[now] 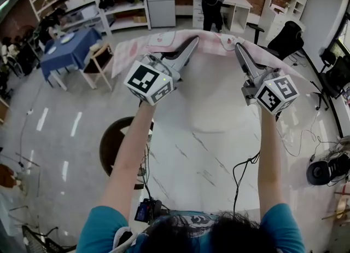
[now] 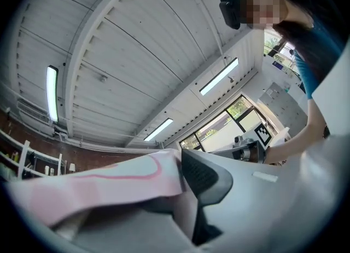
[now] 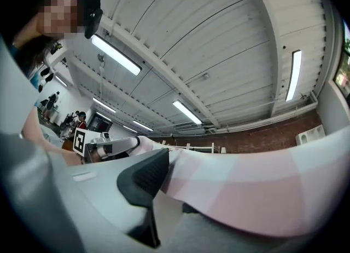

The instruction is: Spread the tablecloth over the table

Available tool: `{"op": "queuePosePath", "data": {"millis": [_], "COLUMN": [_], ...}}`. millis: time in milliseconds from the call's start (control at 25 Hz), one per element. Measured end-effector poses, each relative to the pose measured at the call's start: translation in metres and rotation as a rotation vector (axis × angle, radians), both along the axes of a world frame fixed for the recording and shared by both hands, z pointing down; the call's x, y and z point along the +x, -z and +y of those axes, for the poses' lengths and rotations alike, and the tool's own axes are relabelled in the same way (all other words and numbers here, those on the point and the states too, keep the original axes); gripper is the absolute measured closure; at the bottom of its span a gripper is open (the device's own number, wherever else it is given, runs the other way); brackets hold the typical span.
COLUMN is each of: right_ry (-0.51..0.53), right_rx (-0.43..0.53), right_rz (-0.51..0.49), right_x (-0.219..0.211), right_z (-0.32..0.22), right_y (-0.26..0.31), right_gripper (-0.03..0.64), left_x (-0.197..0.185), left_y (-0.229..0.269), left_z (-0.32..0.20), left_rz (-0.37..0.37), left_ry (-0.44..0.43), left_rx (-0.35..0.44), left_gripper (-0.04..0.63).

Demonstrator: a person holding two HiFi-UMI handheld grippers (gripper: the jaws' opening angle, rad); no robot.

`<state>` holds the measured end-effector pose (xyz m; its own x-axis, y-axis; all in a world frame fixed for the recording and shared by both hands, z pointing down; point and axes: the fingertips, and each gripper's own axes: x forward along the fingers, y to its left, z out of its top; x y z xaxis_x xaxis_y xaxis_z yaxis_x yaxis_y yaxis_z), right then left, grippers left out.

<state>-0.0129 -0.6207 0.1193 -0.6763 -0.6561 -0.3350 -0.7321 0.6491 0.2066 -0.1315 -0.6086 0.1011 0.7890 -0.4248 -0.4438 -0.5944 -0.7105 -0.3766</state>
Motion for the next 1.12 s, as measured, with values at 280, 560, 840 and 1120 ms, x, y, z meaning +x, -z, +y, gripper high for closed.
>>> {"op": "queuePosePath", "data": {"millis": [280, 560, 840, 1120], "right_ry": [-0.086, -0.136, -0.141, -0.118], "right_rx": [-0.008, -0.032, 0.087, 0.067], "right_rz": [0.111, 0.145, 0.188, 0.21], "right_x": [0.003, 0.012, -0.006, -0.011], "right_z": [-0.046, -0.109, -0.145, -0.106], "right_y": [-0.006, -0.006, 0.043, 0.003], "right_gripper": [0.543, 0.543, 0.543, 0.545], "left_x": [0.006, 0.015, -0.002, -0.008], "left_y": [-0.014, -0.016, 0.031, -0.016], "left_z": [-0.054, -0.122, -0.151, -0.117], "left_rz": [-0.014, -0.031, 0.008, 0.06], "left_ry": [0.046, 0.072, 0.121, 0.062], "left_rx": [-0.057, -0.088, 0.029, -0.084], "left_gripper": [0.525, 0.523, 0.523, 0.523]}}
